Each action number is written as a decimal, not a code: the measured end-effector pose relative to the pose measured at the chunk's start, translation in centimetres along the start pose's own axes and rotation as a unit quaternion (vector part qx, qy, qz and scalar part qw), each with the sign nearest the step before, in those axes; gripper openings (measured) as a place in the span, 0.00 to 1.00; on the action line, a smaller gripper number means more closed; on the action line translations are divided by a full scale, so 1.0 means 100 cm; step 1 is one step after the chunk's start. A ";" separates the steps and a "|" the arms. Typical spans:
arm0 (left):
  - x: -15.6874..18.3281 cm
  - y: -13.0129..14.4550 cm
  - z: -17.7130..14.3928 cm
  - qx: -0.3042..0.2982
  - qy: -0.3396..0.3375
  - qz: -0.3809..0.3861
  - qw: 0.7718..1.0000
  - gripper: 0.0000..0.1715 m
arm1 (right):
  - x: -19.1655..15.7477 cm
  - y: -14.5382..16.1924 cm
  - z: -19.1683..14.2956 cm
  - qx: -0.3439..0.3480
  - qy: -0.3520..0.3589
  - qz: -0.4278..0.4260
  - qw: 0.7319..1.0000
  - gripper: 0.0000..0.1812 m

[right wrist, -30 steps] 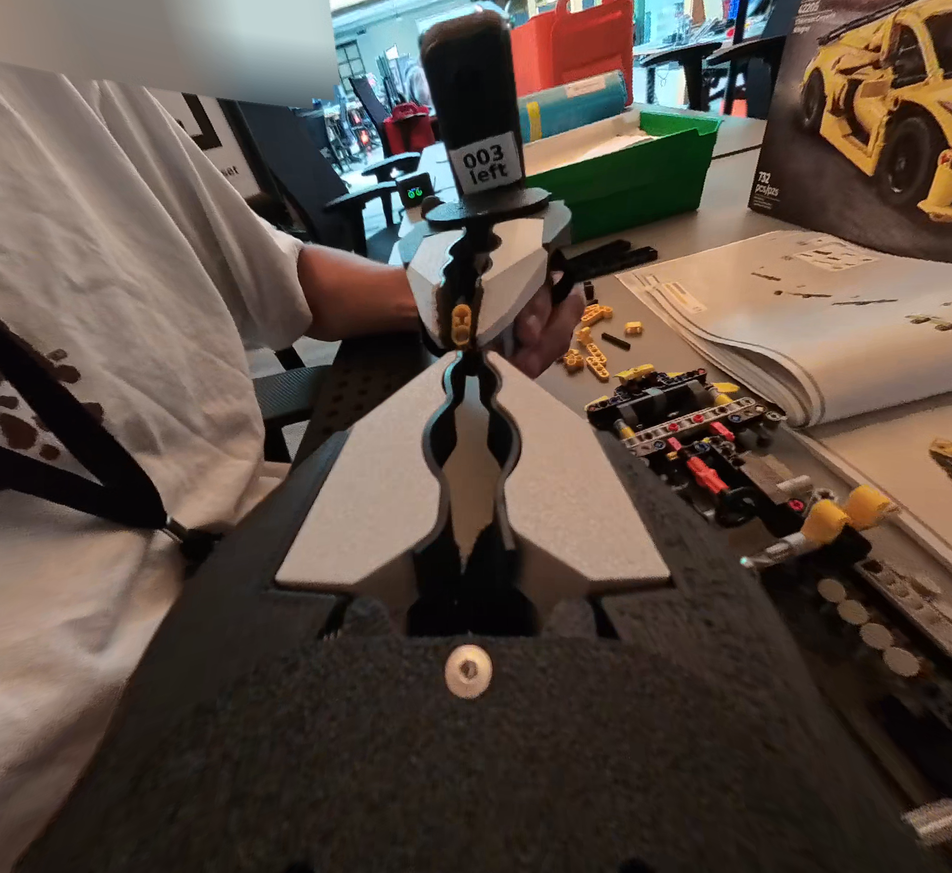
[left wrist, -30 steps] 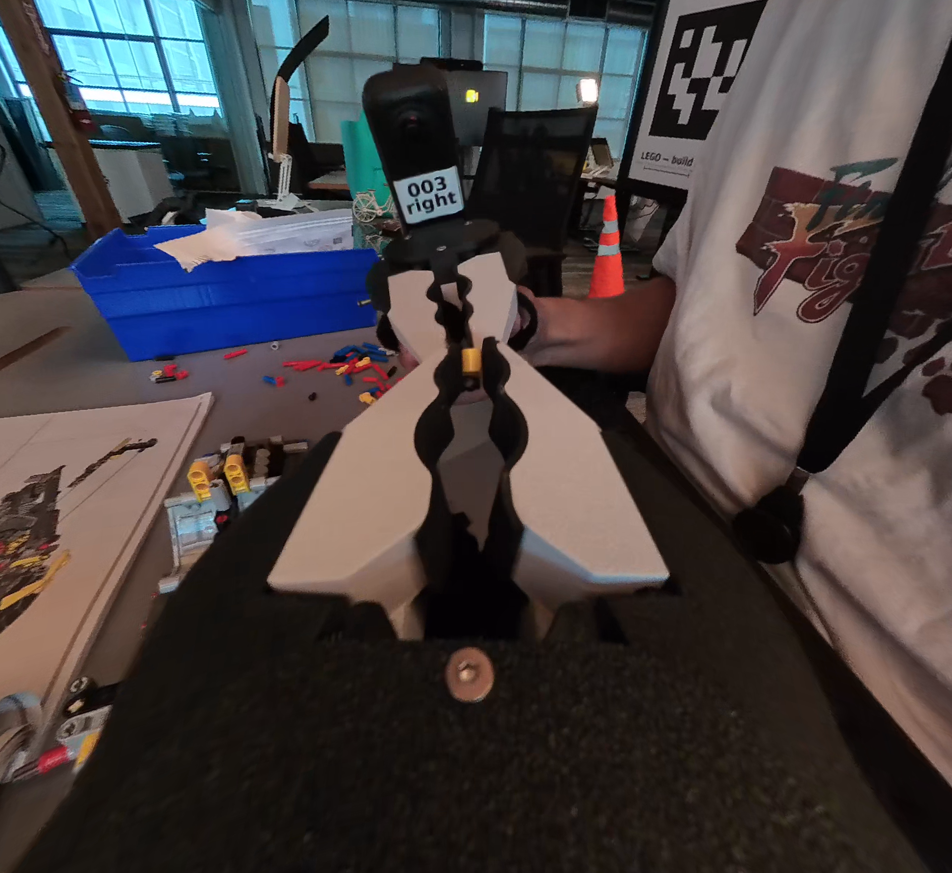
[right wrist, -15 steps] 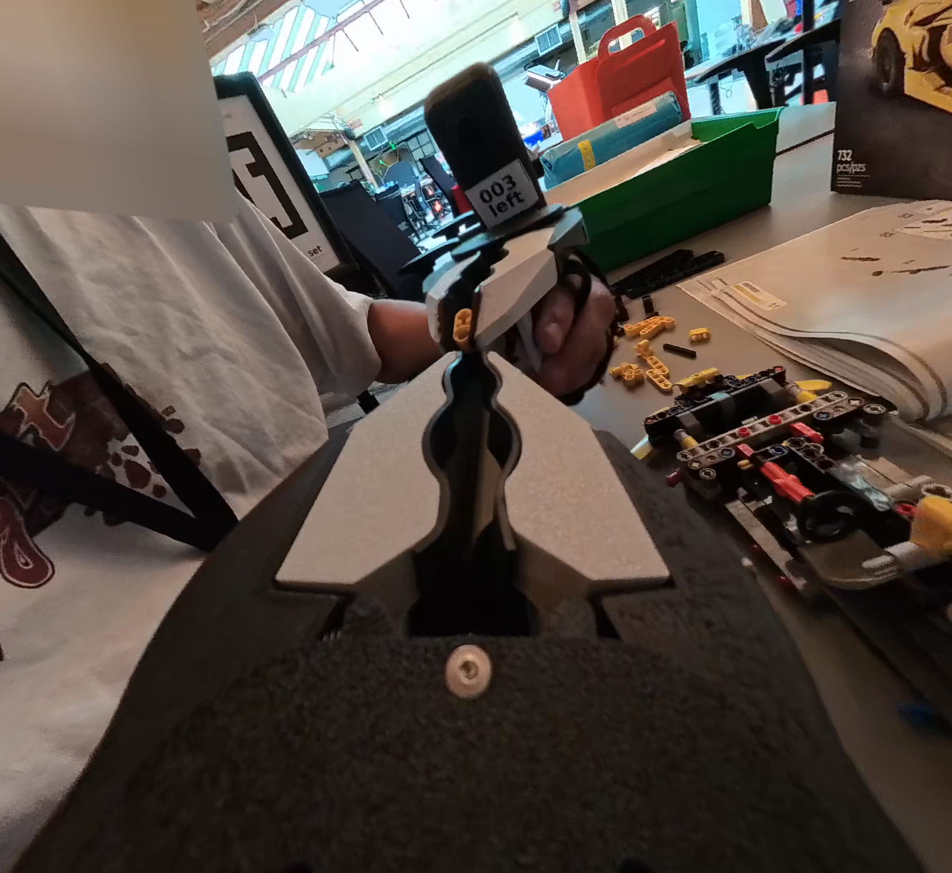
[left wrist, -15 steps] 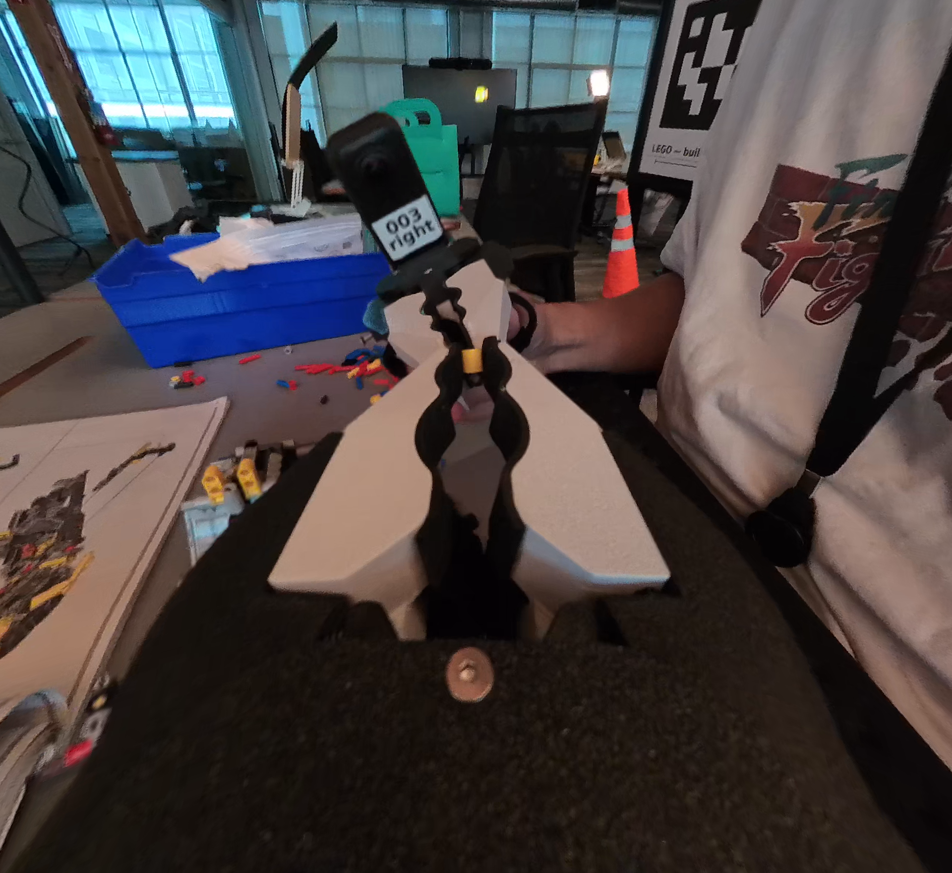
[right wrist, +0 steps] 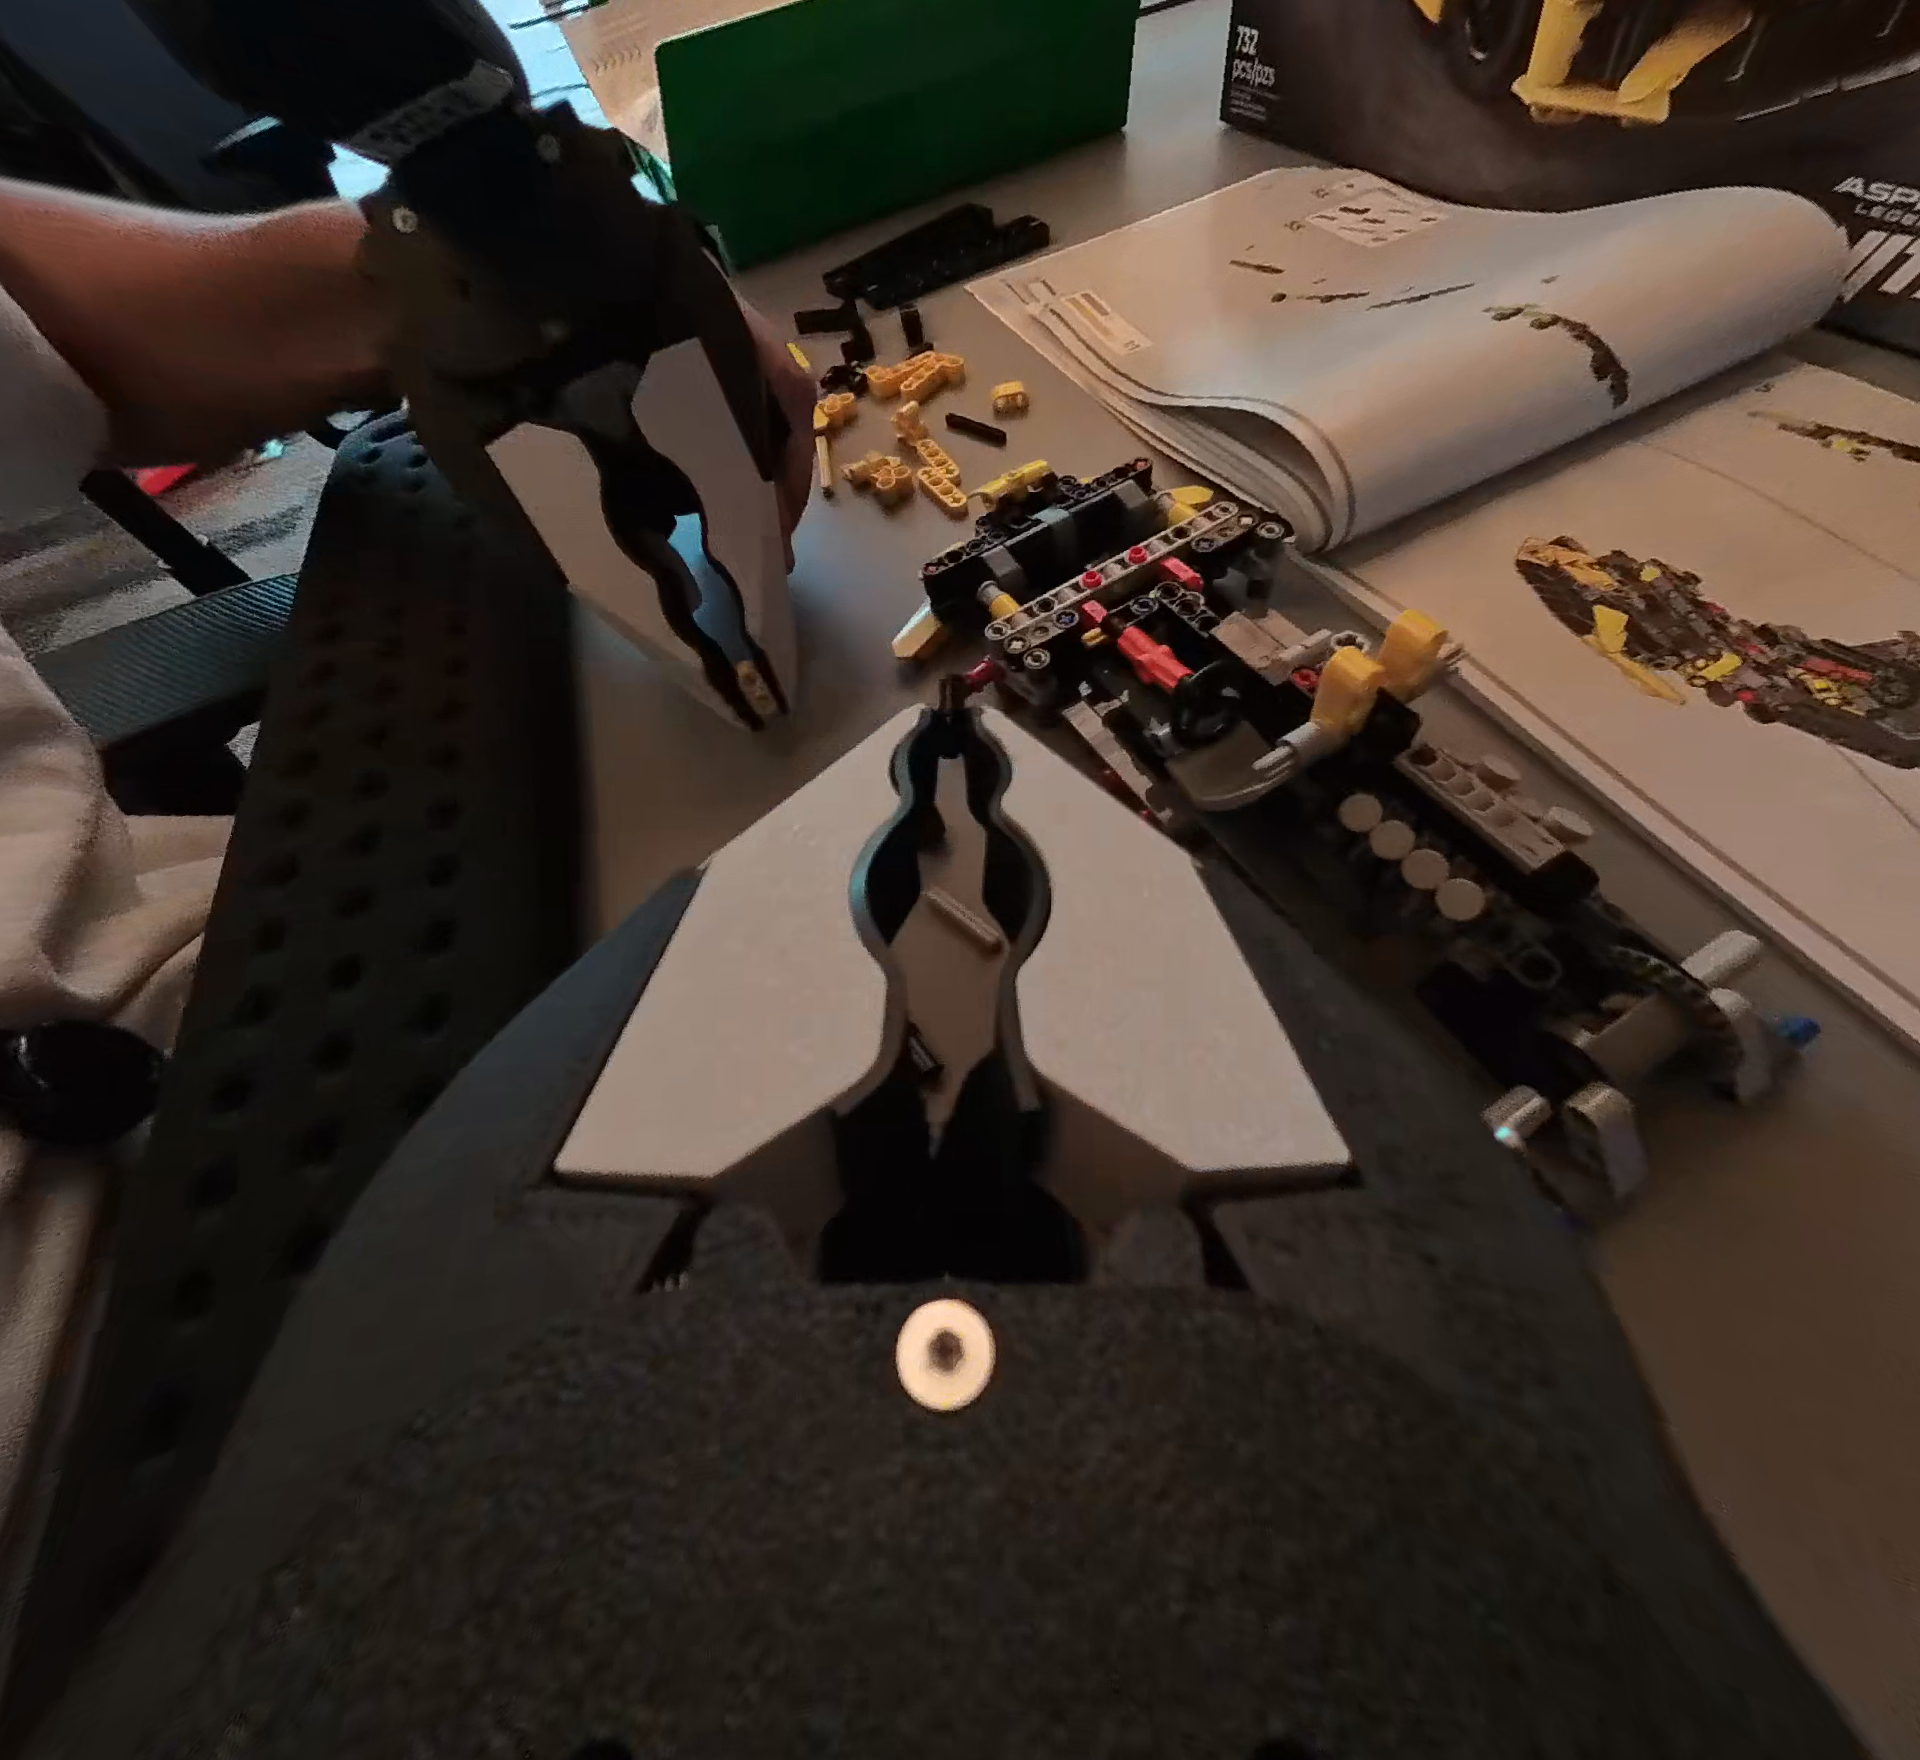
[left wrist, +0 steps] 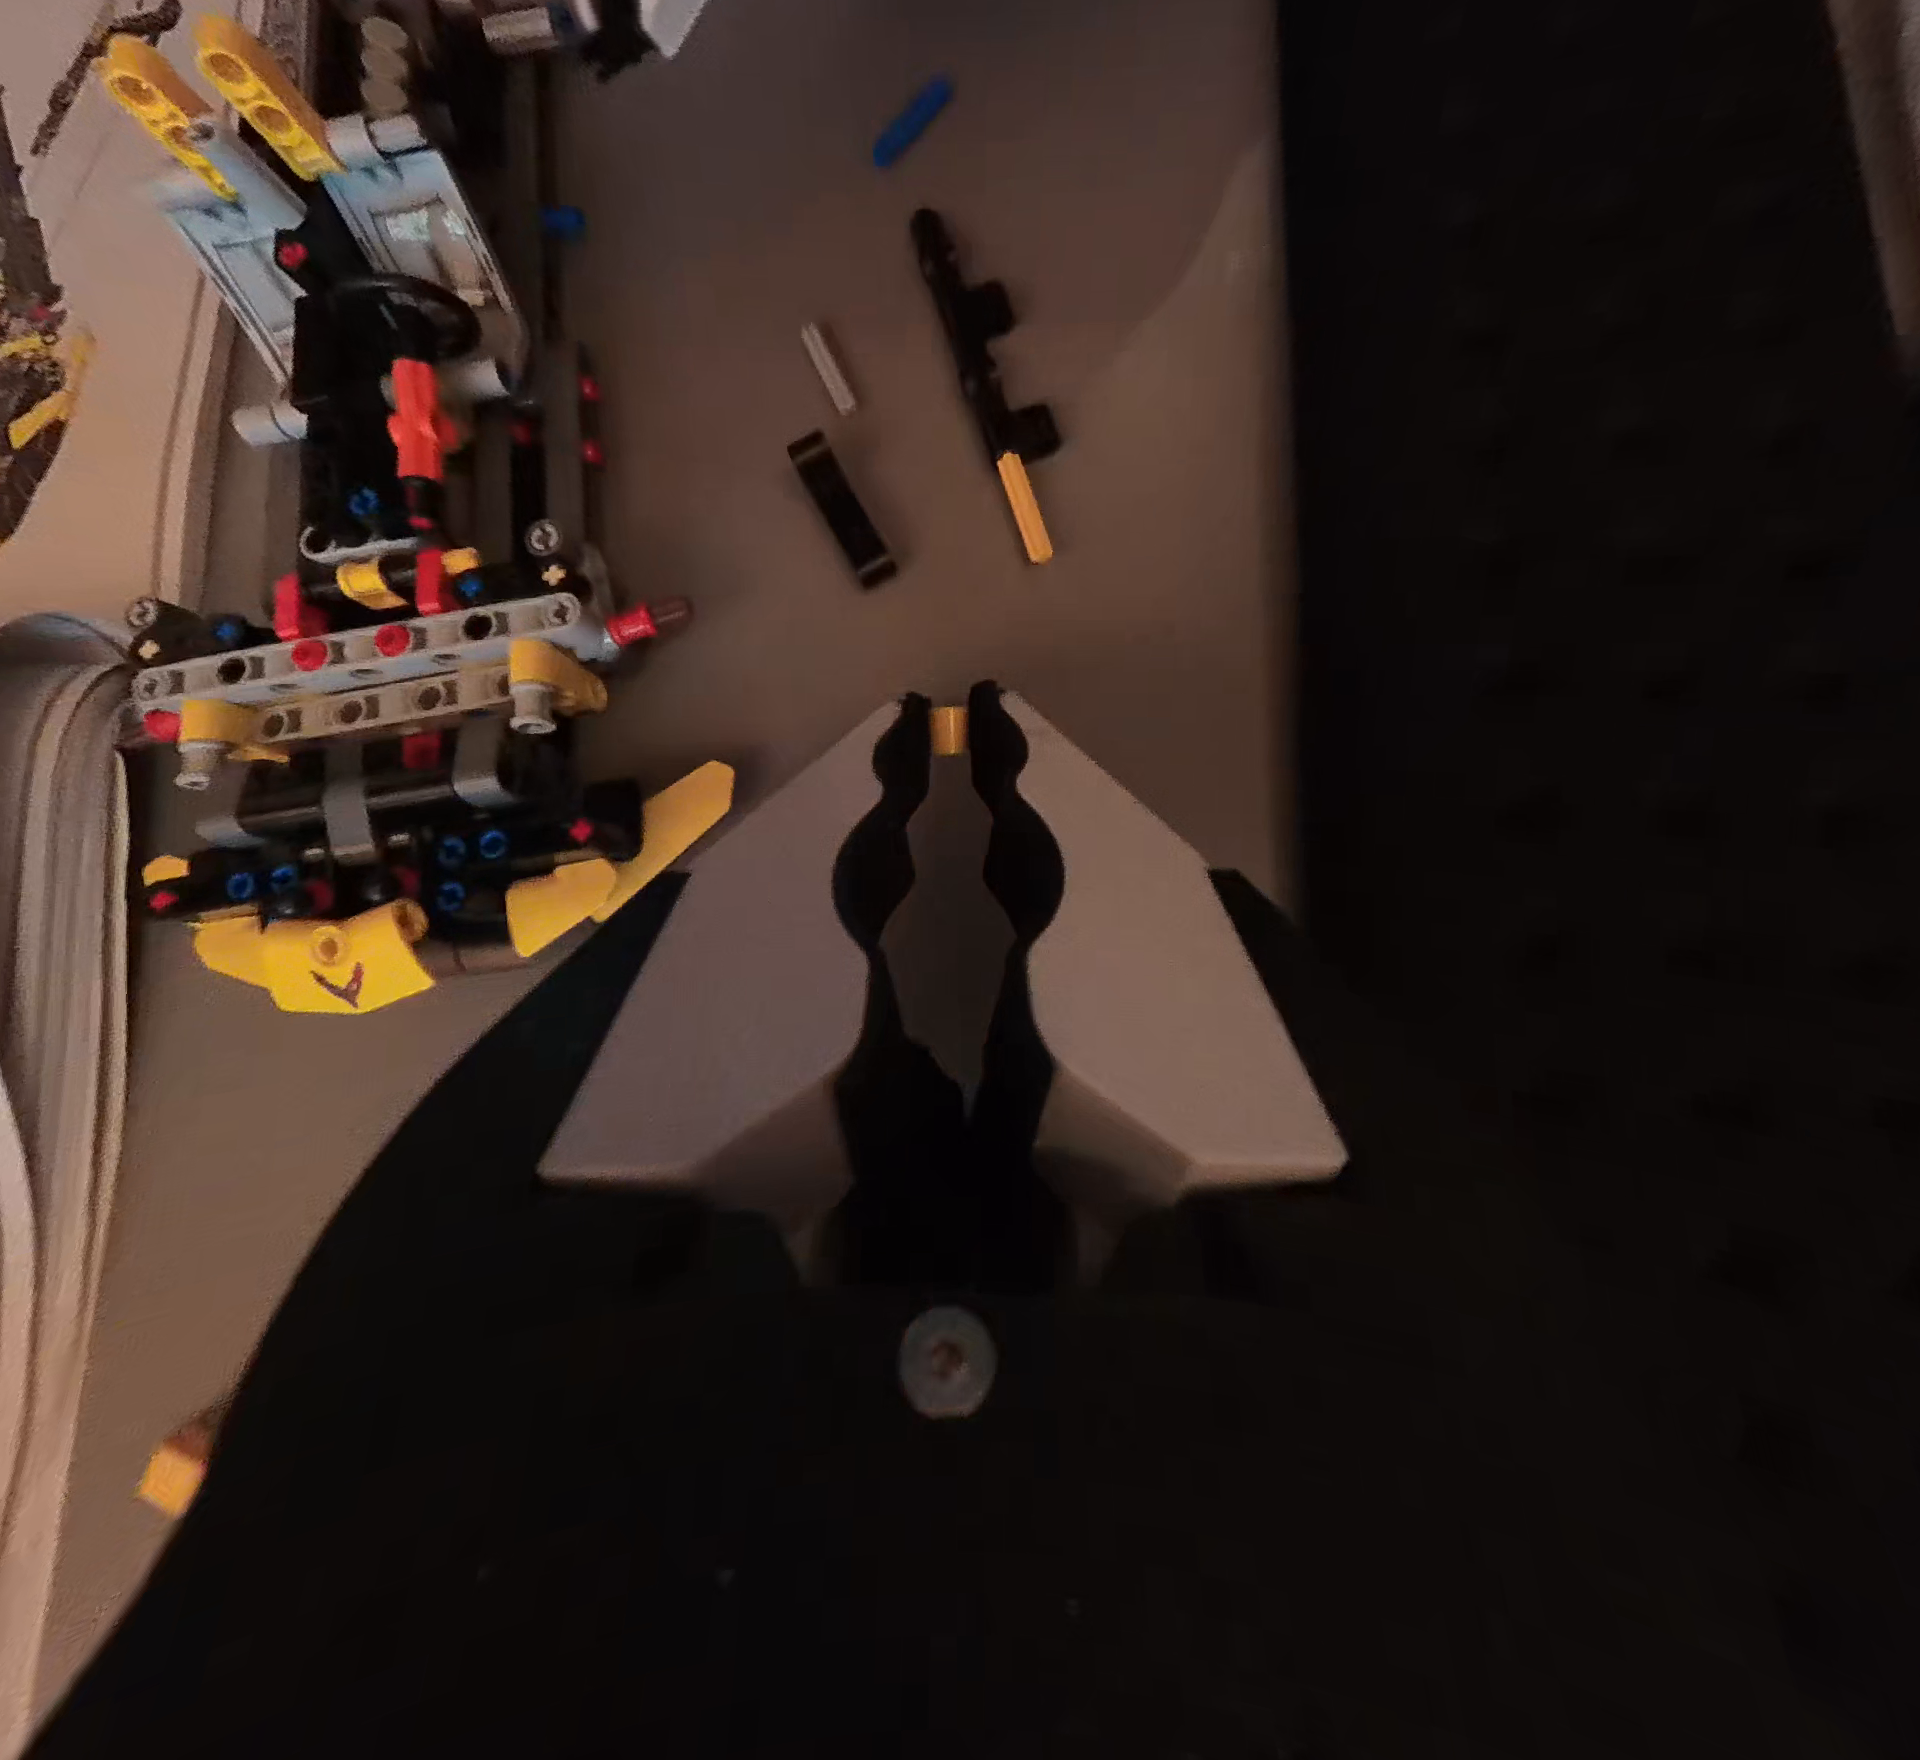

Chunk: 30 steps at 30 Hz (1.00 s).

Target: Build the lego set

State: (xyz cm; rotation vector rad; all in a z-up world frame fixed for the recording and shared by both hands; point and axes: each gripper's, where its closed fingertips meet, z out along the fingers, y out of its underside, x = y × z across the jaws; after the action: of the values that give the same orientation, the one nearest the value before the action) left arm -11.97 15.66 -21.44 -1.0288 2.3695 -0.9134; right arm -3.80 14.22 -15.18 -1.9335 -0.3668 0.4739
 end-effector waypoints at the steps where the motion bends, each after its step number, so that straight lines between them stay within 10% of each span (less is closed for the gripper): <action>1: 0.000 0.000 0.001 0.006 0.002 -0.007 1.000 0.03 | -0.001 0.000 0.000 0.002 -0.001 0.000 1.000 0.02; 30: 0.001 0.015 -0.004 -0.039 0.029 -0.047 0.998 0.05 | -0.006 0.002 0.001 0.002 -0.024 0.016 1.000 0.02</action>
State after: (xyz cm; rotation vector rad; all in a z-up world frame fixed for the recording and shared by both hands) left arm -13.01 16.53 -22.27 -1.1673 2.4395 -0.9001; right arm -4.40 13.97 -15.26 -1.9297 -0.3659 0.5414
